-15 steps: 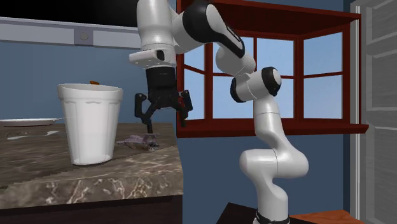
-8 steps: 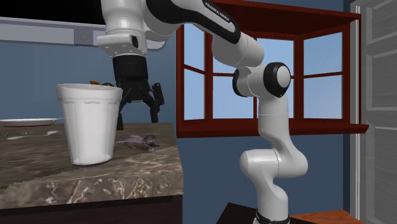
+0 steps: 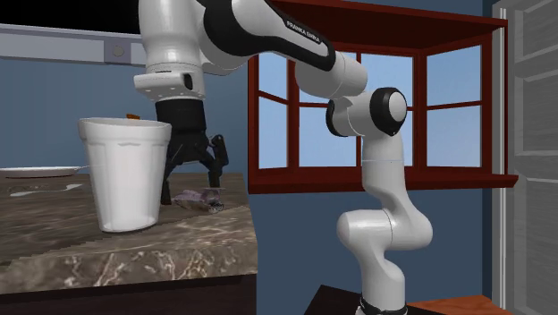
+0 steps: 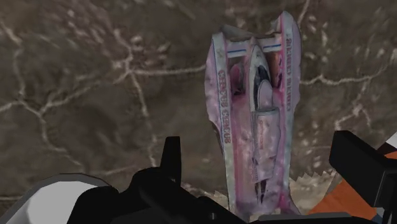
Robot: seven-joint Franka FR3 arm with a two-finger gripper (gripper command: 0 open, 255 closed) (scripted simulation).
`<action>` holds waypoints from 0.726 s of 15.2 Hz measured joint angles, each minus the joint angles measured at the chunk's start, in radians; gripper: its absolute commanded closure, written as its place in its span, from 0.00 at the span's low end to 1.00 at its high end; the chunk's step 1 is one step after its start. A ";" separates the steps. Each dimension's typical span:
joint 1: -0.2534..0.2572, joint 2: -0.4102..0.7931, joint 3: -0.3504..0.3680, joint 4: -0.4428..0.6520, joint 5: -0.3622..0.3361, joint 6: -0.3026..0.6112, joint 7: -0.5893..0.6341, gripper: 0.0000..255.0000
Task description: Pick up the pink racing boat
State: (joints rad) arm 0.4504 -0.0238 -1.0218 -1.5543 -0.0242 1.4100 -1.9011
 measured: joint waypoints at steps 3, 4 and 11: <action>0.000 0.000 0.000 -0.003 0.000 0.003 0.000 1.00; 0.000 0.000 0.000 -0.003 0.000 0.003 0.000 1.00; -0.001 0.003 -0.001 0.004 0.002 -0.002 -0.003 1.00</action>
State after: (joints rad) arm 0.4494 -0.0204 -1.0233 -1.5499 -0.0219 1.4075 -1.9040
